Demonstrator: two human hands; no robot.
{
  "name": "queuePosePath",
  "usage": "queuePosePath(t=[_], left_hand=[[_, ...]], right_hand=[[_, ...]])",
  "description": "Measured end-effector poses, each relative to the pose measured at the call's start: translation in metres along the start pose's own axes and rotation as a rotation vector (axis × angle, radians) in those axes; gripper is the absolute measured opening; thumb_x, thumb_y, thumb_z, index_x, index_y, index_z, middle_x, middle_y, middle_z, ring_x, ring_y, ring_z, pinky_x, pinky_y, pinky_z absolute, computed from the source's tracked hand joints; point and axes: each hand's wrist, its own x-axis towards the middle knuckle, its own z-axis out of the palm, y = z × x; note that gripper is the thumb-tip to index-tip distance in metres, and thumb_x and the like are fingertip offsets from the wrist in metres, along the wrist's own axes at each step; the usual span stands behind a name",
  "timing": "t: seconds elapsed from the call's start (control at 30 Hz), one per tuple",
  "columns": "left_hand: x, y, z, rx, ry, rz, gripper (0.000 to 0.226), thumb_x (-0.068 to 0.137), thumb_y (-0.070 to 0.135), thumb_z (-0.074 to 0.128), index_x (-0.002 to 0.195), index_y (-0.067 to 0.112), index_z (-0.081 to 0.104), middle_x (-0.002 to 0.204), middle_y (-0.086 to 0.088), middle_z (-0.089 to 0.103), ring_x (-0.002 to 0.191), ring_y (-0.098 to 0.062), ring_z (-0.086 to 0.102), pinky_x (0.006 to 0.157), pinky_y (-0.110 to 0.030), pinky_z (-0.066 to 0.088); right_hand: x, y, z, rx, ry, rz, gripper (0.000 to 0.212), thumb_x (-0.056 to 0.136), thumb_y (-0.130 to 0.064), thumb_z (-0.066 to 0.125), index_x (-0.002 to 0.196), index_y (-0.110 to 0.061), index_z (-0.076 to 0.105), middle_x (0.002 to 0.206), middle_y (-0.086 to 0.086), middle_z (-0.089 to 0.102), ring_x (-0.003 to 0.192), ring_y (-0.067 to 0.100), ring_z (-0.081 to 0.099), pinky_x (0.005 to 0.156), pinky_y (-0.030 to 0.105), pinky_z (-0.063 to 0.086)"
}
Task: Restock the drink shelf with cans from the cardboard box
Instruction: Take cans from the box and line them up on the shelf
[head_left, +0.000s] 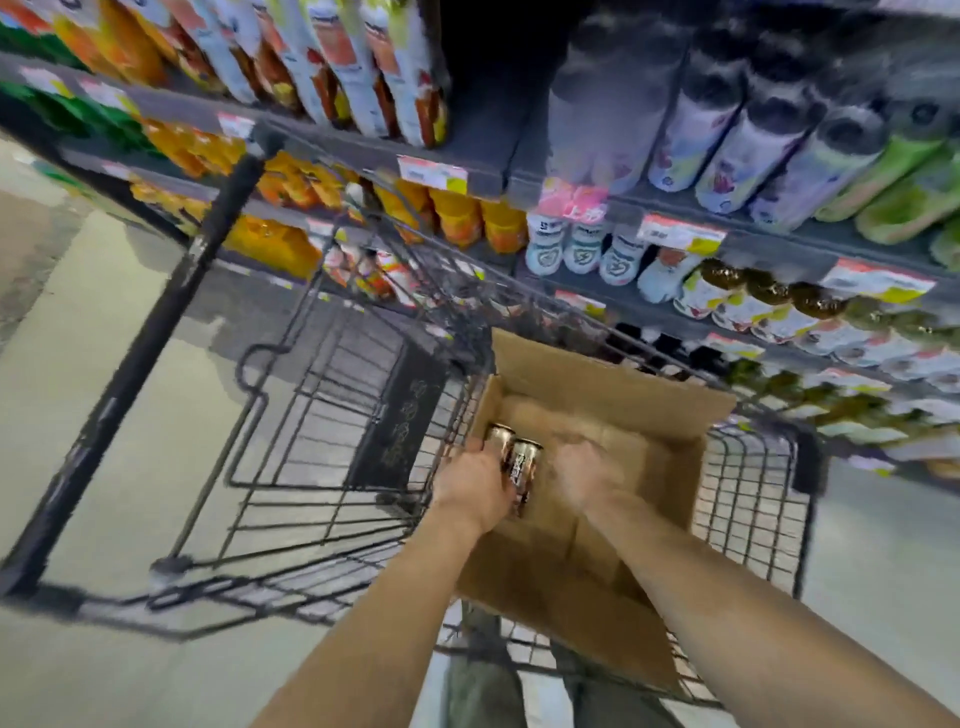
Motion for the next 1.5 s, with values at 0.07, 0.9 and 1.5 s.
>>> queuePosePath(t=[0.07,0.9,1.5], left_hand=[[0.028,-0.004,0.015,0.009,-0.055,0.042,0.052,0.098,0.039,0.062,0.143,0.017,0.045,0.141,-0.010,0.055,0.126,-0.031,0.060,0.104,-0.043,0.050],[0.189,-0.025,0.153,-0.328,-0.067,-0.177,0.069,0.093,0.038,0.071,0.148,0.012,0.038,0.142,-0.013,0.055,0.129,-0.033,0.057,0.103,-0.042,0.050],[0.122,-0.004,0.088,-0.780,0.149,0.099,0.065,0.080,0.032,0.089,0.134,0.032,0.054,0.117,0.014,0.066,0.106,-0.004,0.062,0.096,-0.024,0.047]], right_hand=[[0.014,0.001,0.010,0.096,-0.022,0.077,0.033,0.099,-0.018,0.052,0.129,-0.013,0.064,0.124,0.007,0.067,0.111,0.026,0.066,0.093,0.035,0.055],[0.167,-0.001,0.149,0.954,0.140,0.555,0.066,0.077,-0.042,0.085,0.121,-0.004,0.056,0.108,0.009,0.066,0.087,0.022,0.064,0.051,0.021,0.040],[0.052,0.047,0.085,1.389,0.381,0.253,0.068,0.071,-0.024,0.091,0.130,-0.023,0.058,0.107,-0.006,0.071,0.099,0.012,0.069,0.087,0.029,0.056]])
